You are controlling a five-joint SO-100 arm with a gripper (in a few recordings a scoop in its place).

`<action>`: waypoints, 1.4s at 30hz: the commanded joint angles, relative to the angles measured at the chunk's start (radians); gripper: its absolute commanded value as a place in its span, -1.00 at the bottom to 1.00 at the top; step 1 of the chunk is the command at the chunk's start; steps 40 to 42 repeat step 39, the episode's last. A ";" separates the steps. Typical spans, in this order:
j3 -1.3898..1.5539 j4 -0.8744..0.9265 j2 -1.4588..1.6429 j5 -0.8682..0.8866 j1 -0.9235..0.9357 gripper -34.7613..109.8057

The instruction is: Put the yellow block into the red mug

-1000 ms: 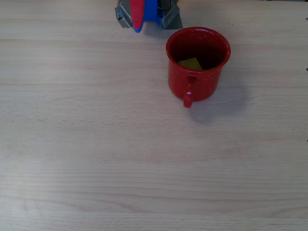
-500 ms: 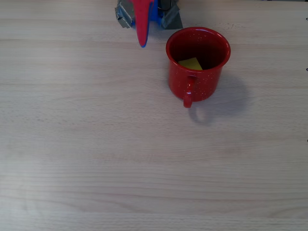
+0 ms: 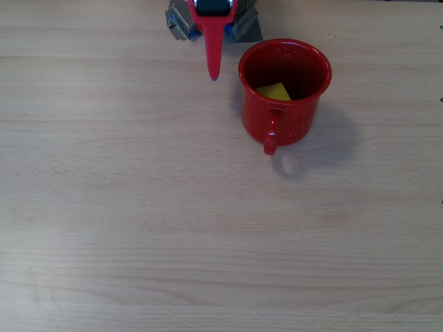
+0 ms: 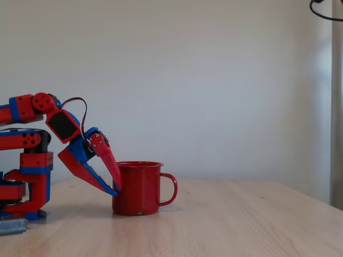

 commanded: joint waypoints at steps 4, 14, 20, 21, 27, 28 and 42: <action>-0.005 0.021 0.021 0.031 -0.023 -0.52; -0.005 0.021 0.021 0.043 -0.009 -0.52; -0.005 0.021 0.021 0.041 -0.011 -0.52; -0.005 0.021 0.021 0.041 -0.011 -0.52; -0.005 0.021 0.021 0.041 -0.011 -0.52; -0.005 0.021 0.021 0.041 -0.011 -0.52; -0.005 0.021 0.021 0.041 -0.011 -0.52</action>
